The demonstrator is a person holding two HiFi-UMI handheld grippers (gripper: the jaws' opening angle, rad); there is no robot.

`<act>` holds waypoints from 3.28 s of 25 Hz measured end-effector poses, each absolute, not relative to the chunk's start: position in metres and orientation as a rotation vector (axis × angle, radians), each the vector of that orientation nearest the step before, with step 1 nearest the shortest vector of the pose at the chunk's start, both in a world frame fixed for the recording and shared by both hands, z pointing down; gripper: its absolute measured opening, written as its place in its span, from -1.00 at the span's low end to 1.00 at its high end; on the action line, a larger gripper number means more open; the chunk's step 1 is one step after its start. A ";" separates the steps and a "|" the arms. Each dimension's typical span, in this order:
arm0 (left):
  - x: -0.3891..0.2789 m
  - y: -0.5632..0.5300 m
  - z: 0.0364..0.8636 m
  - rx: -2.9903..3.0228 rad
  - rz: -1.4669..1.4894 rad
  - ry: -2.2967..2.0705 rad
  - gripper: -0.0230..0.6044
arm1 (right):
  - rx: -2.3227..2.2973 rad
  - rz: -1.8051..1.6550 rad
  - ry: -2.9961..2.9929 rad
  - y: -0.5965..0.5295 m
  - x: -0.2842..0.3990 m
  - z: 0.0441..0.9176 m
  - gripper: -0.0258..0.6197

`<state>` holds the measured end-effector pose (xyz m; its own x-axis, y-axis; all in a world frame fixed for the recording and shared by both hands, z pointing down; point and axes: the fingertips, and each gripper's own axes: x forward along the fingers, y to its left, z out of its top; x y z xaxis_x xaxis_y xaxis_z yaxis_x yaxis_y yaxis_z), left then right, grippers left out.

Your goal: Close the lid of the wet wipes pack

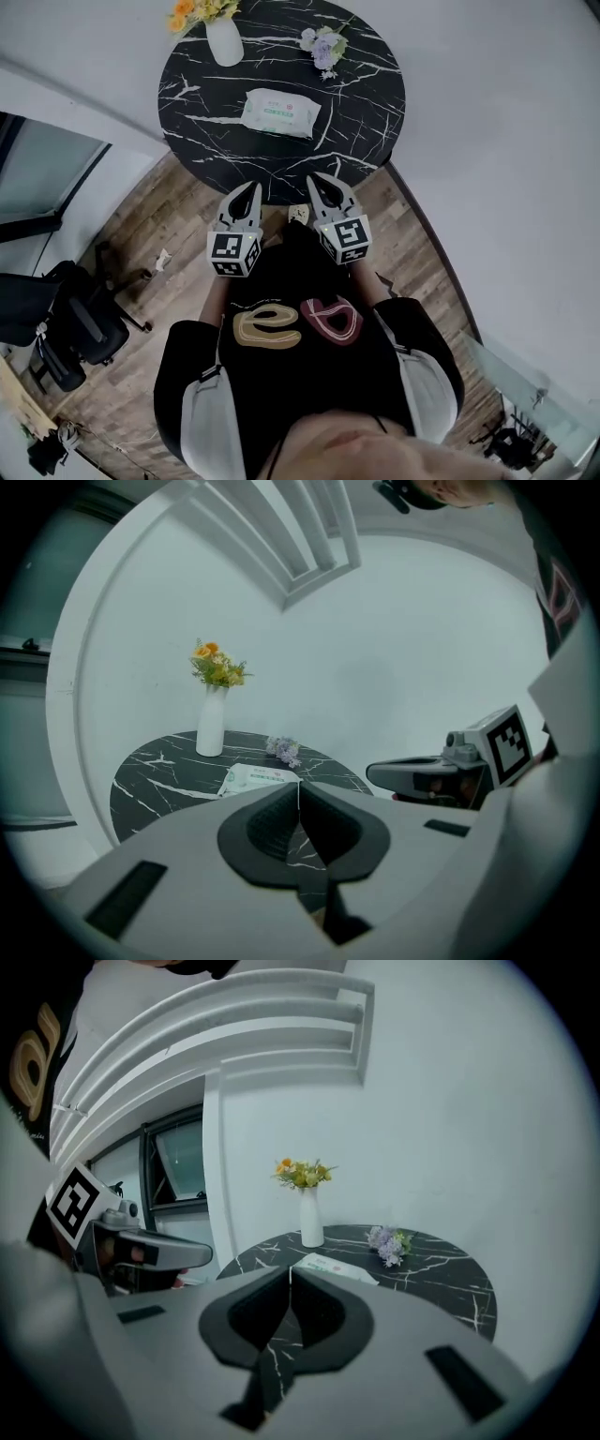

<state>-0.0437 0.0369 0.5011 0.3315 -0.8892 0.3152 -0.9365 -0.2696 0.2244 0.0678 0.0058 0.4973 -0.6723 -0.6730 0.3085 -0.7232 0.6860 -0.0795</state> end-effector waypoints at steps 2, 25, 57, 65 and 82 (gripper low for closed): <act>-0.040 0.022 0.503 2.213 0.182 -1.641 -0.87 | 1.064 0.276 -2.658 -0.012 0.068 0.498 -0.88; -0.046 -0.077 0.529 2.031 0.285 -1.775 -0.87 | 0.762 0.213 -2.646 -0.112 0.048 0.507 -0.77; -0.088 -0.159 0.590 2.034 0.592 -1.495 -0.86 | 0.337 -0.164 -2.206 -0.165 -0.040 0.578 -0.34; -0.084 -0.163 0.609 2.019 0.672 -1.443 -0.86 | 0.252 -0.210 -2.105 -0.169 -0.044 0.603 -0.32; -0.077 -0.167 0.628 2.031 0.794 -1.373 -0.86 | 0.196 -0.208 -2.044 -0.171 -0.044 0.625 -0.32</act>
